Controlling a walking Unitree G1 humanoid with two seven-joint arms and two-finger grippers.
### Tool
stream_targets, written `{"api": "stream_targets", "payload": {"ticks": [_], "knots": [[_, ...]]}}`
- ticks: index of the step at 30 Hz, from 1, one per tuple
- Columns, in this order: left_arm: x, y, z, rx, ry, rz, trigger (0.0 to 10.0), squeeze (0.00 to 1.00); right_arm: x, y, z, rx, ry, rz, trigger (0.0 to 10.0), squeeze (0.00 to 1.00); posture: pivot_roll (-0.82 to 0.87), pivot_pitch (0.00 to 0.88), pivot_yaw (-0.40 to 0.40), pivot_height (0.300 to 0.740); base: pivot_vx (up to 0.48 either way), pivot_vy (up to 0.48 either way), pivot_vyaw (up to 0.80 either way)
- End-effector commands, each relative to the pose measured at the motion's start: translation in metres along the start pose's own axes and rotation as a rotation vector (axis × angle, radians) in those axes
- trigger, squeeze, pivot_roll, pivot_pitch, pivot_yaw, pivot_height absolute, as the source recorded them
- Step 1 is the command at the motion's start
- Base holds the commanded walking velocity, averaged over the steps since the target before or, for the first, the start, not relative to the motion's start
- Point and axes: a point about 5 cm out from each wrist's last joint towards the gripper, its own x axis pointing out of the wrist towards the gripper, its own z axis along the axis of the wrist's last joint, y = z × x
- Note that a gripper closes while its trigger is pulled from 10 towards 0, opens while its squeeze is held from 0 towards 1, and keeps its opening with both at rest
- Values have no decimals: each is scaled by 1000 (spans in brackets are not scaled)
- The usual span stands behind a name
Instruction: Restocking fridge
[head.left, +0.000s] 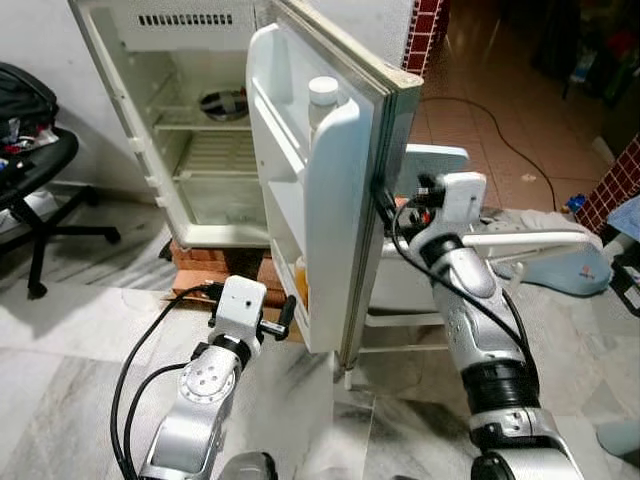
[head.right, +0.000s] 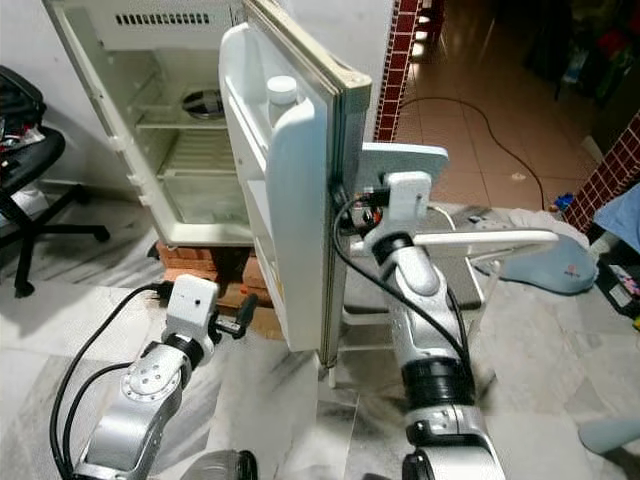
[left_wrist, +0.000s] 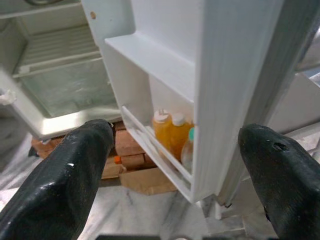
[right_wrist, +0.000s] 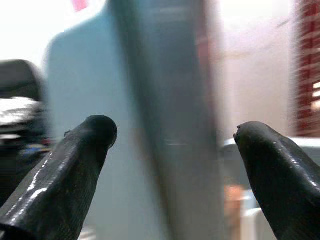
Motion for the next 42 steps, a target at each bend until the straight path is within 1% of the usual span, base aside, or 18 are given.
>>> {"api": "stream_targets", "payload": {"ticks": [1, 2, 3, 6, 7, 11, 13, 14, 16, 17, 19, 21, 23, 24, 25, 26, 32, 42], "knots": [[0, 1, 3, 13, -8, -5, 10000, 0, 2, 11, 2, 58, 4, 83, 10000, 0, 81, 27, -3, 740, 0, 0, 0], [0, 1, 3, 13, -8, -5, 10000, 0, 2, 11, 2, 58, 4, 83, 10000, 0, 81, 27, -3, 740, 0, 0, 0], [0, 1, 3, 15, -9, -10, 10000, 0, 1, 22, 2, 126, 8, 161, 10000, 0, 77, 29, -1, 740, 0, 0, 0], [0, -2, 3, 23, -10, -30, 10000, 0, -10, 68, 14, 389, 7, 476, 10000, 0, 77, 30, -1, 740, 0, 0, 0], [0, -2, 3, 23, -10, -30, 10000, 0, -10, 68, 14, 389, 7, 476, 10000, 0, 77, 30, -1, 740, 0, 0, 0], [-1, -3, 3, 24, -9, -36, 10000, 0, -27, 91, 17, 487, 45, 673, 10000, 0, 77, 32, -3, 740, 0, 0, 0], [-1, -3, 3, 23, -8, -36, 10000, 0, -28, 89, 10, 460, 69, 644, 10000, 0, 75, 34, -5, 740, 0, 0, 0], [-1, -4, 2, 22, -6, -38, 10000, 0, -26, 79, -2, 395, 103, 560, 10000, 0, 74, 36, -6, 740, 0, 0, 0], [-1, -4, 2, 22, -6, -38, 10000, 0, -26, 79, -2, 395, 103, 560, 10000, 0, 74, 36, -6, 740, 0, 0, 0], [-2, -5, 2, 20, -3, -40, 10000, 0, -23, 57, -21, 267, 146, 369, 10000, 0, 72, 40, -7, 740, 0, 0, 0], [-2, -5, 2, 20, -3, -40, 10000, 0, -23, 57, -21, 267, 146, 369, 10000, 0, 72, 40, -7, 740, 0, 0, 0], [-2, -5, 1, 19, 4, -37, 10000, 0, -25, 29, -29, 139, 163, 154, 10000, 0, 70, 44, -7, 740, 0, 0, 0], [-2, -5, 1, 19, 4, -37, 10000, 0, -25, 29, -29, 139, 163, 154, 10000, 0, 70, 44, -7, 740, 0, 0, 0], [-1, -4, 1, 16, 9, -30, 10000, 0, -28, 16, -28, 92, 162, 53, 10000, 0, 69, 47, -8, 740, 0, 0, 0], [-1, -4, 1, 16, 9, -30, 10000, 0, -28, 16, -28, 92, 162, 53, 10000, 0, 69, 47, -8, 740, 0, 0, 0], [0, -1, 1, 6, 16, -6, 10000, 0, -37, 0, -25, 38, 154, -90, 10000, 0, 67, 50, -9, 740, 0, 0, 0], [2, 1, 5, 20, -1, 11, 10000, 0, -51, -9, -27, 0, 151, -199, 10000, 0, 63, 48, -8, 740, 0, 342, 0], [4, -1, 10, 40, -34, 2, 10000, 0, -48, -9, -32, -17, 144, -220, 10000, 0, 60, 43, -4, 740, 0, 480, -266]]}}
